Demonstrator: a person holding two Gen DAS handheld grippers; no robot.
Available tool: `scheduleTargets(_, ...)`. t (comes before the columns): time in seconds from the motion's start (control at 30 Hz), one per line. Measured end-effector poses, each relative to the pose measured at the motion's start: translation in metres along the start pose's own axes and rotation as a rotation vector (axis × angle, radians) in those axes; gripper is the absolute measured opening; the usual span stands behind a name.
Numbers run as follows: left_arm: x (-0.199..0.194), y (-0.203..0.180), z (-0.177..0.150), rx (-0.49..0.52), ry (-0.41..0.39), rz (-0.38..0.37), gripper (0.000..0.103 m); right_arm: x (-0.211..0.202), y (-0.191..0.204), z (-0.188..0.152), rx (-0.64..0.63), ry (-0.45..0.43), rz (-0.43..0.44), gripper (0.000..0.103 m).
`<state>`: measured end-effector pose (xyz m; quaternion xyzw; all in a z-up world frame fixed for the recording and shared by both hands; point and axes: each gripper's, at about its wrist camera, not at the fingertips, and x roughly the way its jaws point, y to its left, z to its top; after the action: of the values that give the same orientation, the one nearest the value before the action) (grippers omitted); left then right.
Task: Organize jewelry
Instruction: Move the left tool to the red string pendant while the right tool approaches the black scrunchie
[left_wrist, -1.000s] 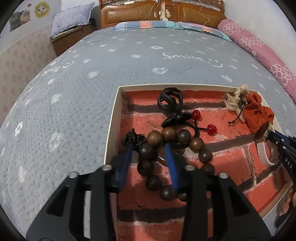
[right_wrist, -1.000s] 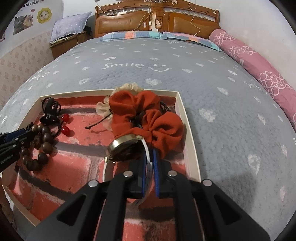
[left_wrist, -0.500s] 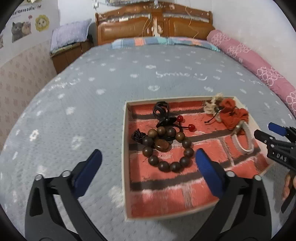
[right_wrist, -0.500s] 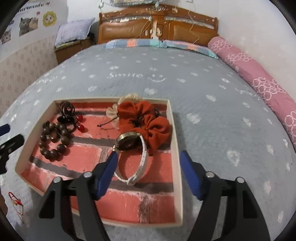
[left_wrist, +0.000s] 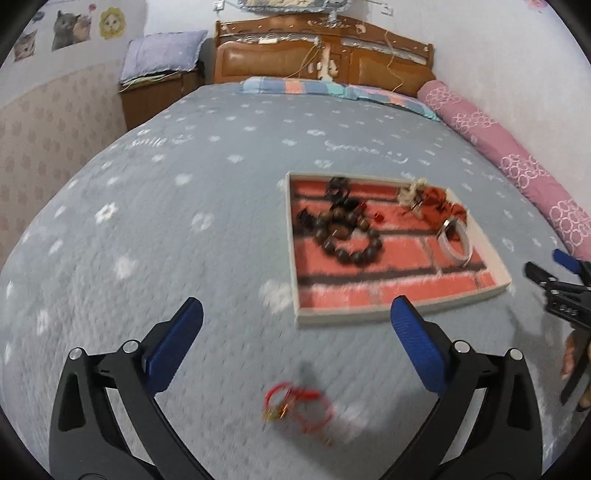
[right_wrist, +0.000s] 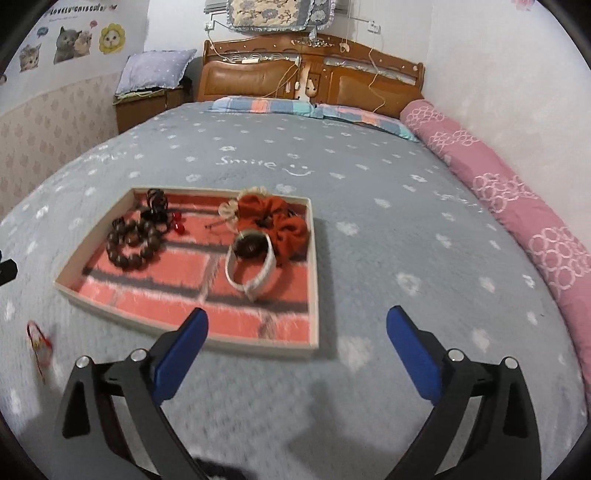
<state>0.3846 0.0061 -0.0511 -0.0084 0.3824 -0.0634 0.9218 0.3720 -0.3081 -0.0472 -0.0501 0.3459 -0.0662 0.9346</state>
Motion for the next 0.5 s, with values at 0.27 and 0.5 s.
scheduleTargets(0.27, 0.003, 0.023, -0.044, -0.043, 0.045, 0.033, 0.098, -0.023, -0.007, -0.047, 0.01, 0.03, -0.01, 0.095)
scheduleTargets(0.5, 0.005, 0.028, -0.069, -0.048, 0.062, 0.005, 0.098, -0.024, -0.014, -0.084, 0.071, 0.078, 0.031, 0.095)
